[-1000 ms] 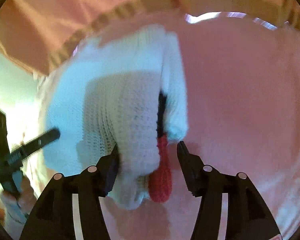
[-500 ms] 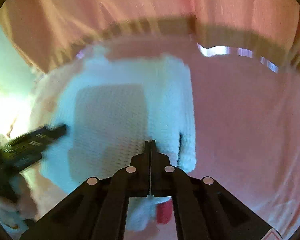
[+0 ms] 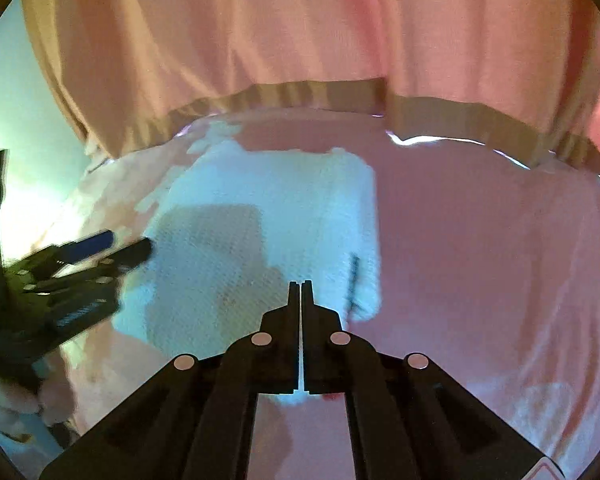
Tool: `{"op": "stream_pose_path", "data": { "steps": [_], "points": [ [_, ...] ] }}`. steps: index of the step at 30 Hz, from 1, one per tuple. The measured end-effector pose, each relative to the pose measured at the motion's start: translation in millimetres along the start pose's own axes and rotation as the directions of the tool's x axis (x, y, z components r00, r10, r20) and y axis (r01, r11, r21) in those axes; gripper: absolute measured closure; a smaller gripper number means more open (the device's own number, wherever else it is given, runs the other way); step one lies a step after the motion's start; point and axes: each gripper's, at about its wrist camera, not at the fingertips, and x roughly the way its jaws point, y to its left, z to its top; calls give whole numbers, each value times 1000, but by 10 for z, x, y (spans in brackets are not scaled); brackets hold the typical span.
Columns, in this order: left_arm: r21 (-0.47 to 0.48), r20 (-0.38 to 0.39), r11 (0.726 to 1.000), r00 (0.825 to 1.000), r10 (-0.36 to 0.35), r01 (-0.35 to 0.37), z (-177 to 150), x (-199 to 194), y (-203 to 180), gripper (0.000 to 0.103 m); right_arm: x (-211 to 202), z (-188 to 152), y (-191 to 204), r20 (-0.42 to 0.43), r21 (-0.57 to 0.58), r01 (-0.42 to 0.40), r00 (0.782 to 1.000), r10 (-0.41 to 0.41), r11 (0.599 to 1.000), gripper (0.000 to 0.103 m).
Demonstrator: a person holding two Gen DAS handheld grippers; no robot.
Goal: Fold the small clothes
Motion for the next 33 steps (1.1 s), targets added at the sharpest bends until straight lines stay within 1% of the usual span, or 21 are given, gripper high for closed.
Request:
{"op": "stream_pose_path", "data": {
  "steps": [2, 3, 4, 6, 8, 9, 10, 14, 18, 20, 21, 22, 24, 26, 27, 28, 29, 30, 31, 32, 33],
  "points": [
    [31, 31, 999, 1000, 7, -8, -22, -135, -81, 43, -51, -61, -59, 6, 24, 21, 1000, -21, 1000, 101],
    [47, 54, 999, 998, 14, -17, -40, -218, -125, 38, -74, -72, -84, 13, 32, 23, 1000, -24, 999, 101],
    [55, 74, 998, 997, 22, -27, -62, -278, -149, 28, -105, -66, -125, 25, 39, 39, 999, -40, 998, 99],
    [59, 141, 996, 988, 65, -74, -152, -439, -190, 15, -167, -85, -212, 49, 47, 79, 995, -81, 996, 92],
    [55, 171, 994, 982, 79, -90, -232, -535, -209, 13, -269, -146, -285, 63, 56, 103, 992, -106, 993, 82],
    [56, 171, 995, 982, 76, -87, -261, -558, -214, 13, -304, -174, -318, 72, 71, 109, 991, -114, 991, 74],
    [55, 168, 995, 983, 75, -85, -311, -574, -218, 13, -326, -205, -353, 76, 87, 113, 990, -120, 990, 70],
    [49, 144, 993, 985, 98, -106, -450, -542, -211, 13, -336, -313, -398, 69, 124, 116, 990, -126, 985, 65],
    [50, 141, 990, 982, 126, -134, -545, -532, -178, 13, -323, -410, -338, 56, 103, 124, 990, -130, 987, 64],
    [35, 127, 991, 984, 127, -133, -578, -523, -140, 12, -314, -428, -318, 50, 93, 119, 991, -124, 988, 63],
    [26, 120, 991, 985, 124, -128, -589, -514, -119, 11, -299, -427, -302, 45, 85, 110, 992, -114, 990, 58],
    [9, 105, 993, 988, 113, -115, -593, -488, -78, 9, -269, -416, -281, 40, 77, 94, 994, -97, 993, 51],
    [-40, 48, 997, 997, 68, -66, -574, -382, 30, 9, -204, -385, -265, 31, 80, 62, 997, -65, 995, 42],
    [-110, -12, 994, 1000, -6, 5, -566, -257, 153, 9, -97, -342, -251, 3, 92, 17, 1000, -17, 996, 41],
    [-167, -47, 984, 997, -67, 58, -568, -171, 240, 9, -44, -326, -248, -10, 103, 0, 1000, 1, 995, 40],
    [-208, -68, 974, 992, -109, 92, -581, -113, 292, 10, 23, -313, -236, -25, 113, -23, 999, 26, 993, 39],
    [-260, -93, 957, 984, -154, 125, -596, -36, 353, 11, 93, -308, -224, -43, 118, -40, 998, 46, 992, 39],
    [-318, -129, 934, 969, -211, 161, -621, 69, 425, 24, 176, -309, -197, -66, 116, -54, 996, 62, 992, 39],
    [-346, -155, 920, 956, -249, 184, -642, 146, 453, 48, 253, -320, -159, -85, 112, -61, 994, 70, 992, 39],
    [-364, -192, 912, 943, -271, 187, -664, 238, 476, 57, 346, -331, -122, -107, 100, -62, 992, 73, 993, 41],
    [-371, -206, 911, 940, -271, 181, -680, 286, 488, 73, 408, -337, -97, -120, 89, -64, 990, 74, 994, 67]
  ]
}}
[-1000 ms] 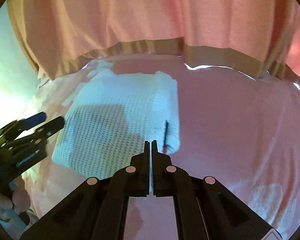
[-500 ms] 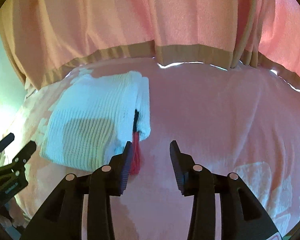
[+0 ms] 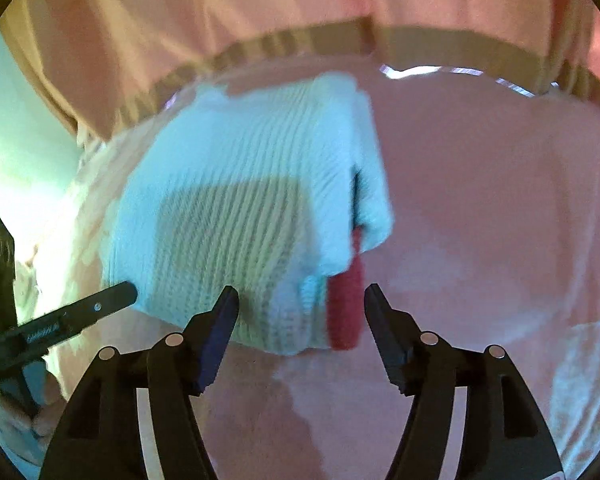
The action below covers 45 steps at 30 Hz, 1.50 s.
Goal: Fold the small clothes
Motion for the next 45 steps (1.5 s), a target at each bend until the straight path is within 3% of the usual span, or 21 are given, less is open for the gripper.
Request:
{"op": "stream_pose_path", "data": {
  "steps": [1, 3, 5, 7, 8, 10, 11, 13, 15, 17, 18, 19, 20, 21, 23, 25, 27, 32, 35, 39, 45],
  "points": [
    [3, 3, 1000, 1000, 1, -1, 1, 27, 16, 81, 90, -1, 41, -26, -22, 0, 1000, -1, 1000, 85],
    [26, 23, 1000, 1000, -7, 6, -2, -39, -36, 85, -9, 16, 90, 16, -34, 15, 1000, -14, 999, 93],
    [43, 55, 999, 998, -24, 22, -26, -178, -81, 85, -337, 62, 110, 96, -39, -31, 995, 35, 999, 94],
    [66, 63, 998, 998, -17, 13, -56, -248, -105, 85, -578, 43, 117, 169, -81, -2, 986, 15, 997, 95],
    [70, 47, 998, 999, -1, -3, -74, -186, -92, 85, -466, 11, 64, 132, -83, 36, 991, -24, 996, 95],
    [73, -10, 996, 999, 45, -44, -122, 32, -87, 84, 37, -117, -155, -46, -11, 51, 998, -51, 999, 93],
    [84, -3, 994, 998, 68, -68, -152, 75, -104, 84, 95, -156, -181, -37, 3, 38, 999, -38, 999, 93],
    [158, 41, 980, 992, 118, -123, -169, -4, -223, 80, -30, -130, 21, 16, -108, 121, 993, -120, 987, 91],
    [200, 85, 968, 987, 138, -153, -196, -122, -321, 76, -249, -162, 127, 65, -134, 137, 990, -129, 981, 90],
    [224, 160, 956, 975, 156, -190, -258, -300, -420, 58, -442, -204, 146, 96, -129, 137, 987, -125, 982, 85],
    [237, 195, 950, 968, 158, -203, -282, -379, -462, 39, -600, -226, 166, 142, -129, 154, 981, -136, 979, 83],
    [254, 251, 941, 955, 159, -223, -329, -494, -532, 23, -709, -234, 182, 182, -133, 178, 971, -152, 975, 75],
    [265, 290, 934, 944, 159, -239, -337, -569, -568, 18, -812, -234, 190, 227, -138, 206, 959, -171, 969, 67],
    [273, 342, 926, 926, 159, -260, -349, -661, -614, 12, -899, -234, 185, 269, -138, 234, 944, -191, 962, 52],
    [279, 419, 915, 894, 157, -292, -368, -782, -676, 7, -1060, -278, 174, 347, -109, 282, 910, -229, 953, 43],
    [273, 471, 911, 869, 153, -309, -402, -851, -728, 6, -1112, -264, 116, 363, -73, 290, 899, -246, 954, 34],
    [261, 494, 915, 857, 148, -308, -404, -872, -720, 5, -1096, -270, 34, 345, -32, 275, 905, -247, 961, 28],
    [236, 509, 916, 844, 167, -324, -414, -812, -680, 5, -852, -335, -70, 235, 8, 250, 941, -245, 968, 27],
    [221, 532, 910, 825, 188, -350, -480, -780, -683, 5, -716, -403, -33, 209, 2, 270, 942, -264, 963, 27],
    [230, 529, 903, 826, 197, -363, -537, -722, -674, 5, -655, -453, -20, 180, 14, 245, 953, -243, 969, 27],
    [263, 473, 900, 859, 194, -349, -692, -601, -640, 5, -674, -508, 34, 207, 3, 263, 944, -258, 965, 27]
  ]
}}
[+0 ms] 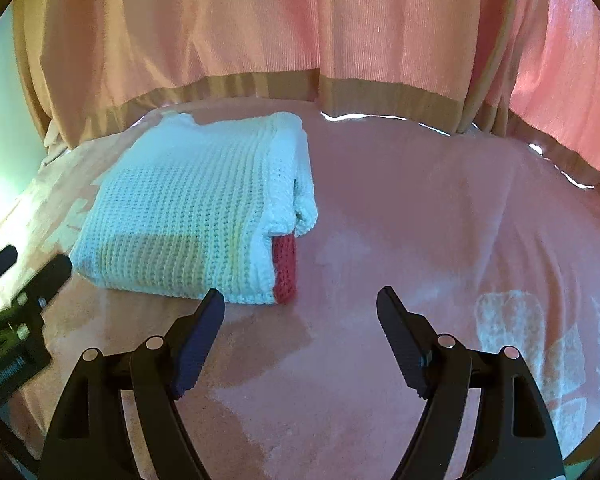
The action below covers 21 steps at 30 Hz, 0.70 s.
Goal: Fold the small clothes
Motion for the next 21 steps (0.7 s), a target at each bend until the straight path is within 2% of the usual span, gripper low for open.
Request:
{"op": "stream_pose_path", "data": {
  "steps": [10, 21],
  "points": [
    [21, -51, 1000, 999, 3, -2, -261, 23, -13, 5, -35, -121, 72, 0, -6, 4, 1000, -4, 1000, 27],
    [-6, -87, 1000, 996, -5, 4, -279, 71, -21, 5, -21, -180, 93, -7, -18, -3, 1000, 3, 1000, 27]
  ]
}}
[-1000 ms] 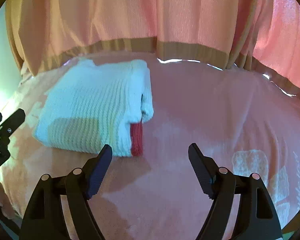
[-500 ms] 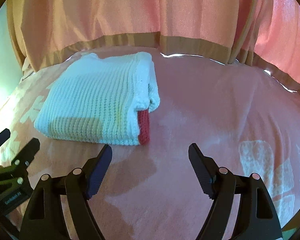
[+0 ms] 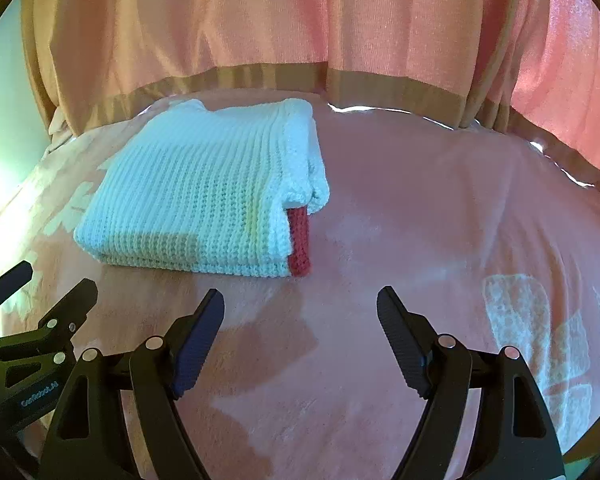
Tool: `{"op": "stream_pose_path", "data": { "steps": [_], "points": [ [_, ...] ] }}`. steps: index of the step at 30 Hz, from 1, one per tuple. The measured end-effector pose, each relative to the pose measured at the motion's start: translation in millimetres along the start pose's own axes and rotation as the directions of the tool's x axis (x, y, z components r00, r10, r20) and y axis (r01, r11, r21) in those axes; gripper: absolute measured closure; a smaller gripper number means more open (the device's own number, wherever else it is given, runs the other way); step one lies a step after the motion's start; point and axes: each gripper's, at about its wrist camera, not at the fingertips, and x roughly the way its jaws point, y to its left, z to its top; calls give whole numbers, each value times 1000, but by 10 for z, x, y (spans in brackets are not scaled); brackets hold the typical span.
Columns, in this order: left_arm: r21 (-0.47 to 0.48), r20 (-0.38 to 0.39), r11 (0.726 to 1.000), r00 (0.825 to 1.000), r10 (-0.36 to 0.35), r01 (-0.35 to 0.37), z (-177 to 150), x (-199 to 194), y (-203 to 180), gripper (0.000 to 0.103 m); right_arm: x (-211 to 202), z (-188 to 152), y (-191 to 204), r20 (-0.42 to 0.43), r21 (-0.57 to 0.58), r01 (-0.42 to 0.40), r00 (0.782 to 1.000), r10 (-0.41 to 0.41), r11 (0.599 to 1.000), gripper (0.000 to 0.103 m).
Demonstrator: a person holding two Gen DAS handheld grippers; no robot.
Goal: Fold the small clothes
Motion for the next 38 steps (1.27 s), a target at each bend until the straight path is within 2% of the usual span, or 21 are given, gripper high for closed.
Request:
{"op": "stream_pose_path", "data": {
  "steps": [20, 25, 31, 38],
  "points": [
    [1, -25, 1000, 1000, -11, 11, 10, 45, -39, 5, 26, -29, 38, -7, -7, -5, 1000, 5, 1000, 27],
    [11, 8, 1000, 1000, 0, 0, -9, 14, -58, 5, 30, -37, 93, -8, -13, -8, 1000, 8, 1000, 27],
    [8, -16, 1000, 1000, -5, 5, 0, 54, -40, 5, 39, -36, 87, -9, -15, -8, 1000, 7, 1000, 27],
    [20, 0, 1000, 1000, -2, 2, -4, 36, -48, 5, 35, -43, 84, -9, -6, -2, 1000, 2, 1000, 27]
  ]
}}
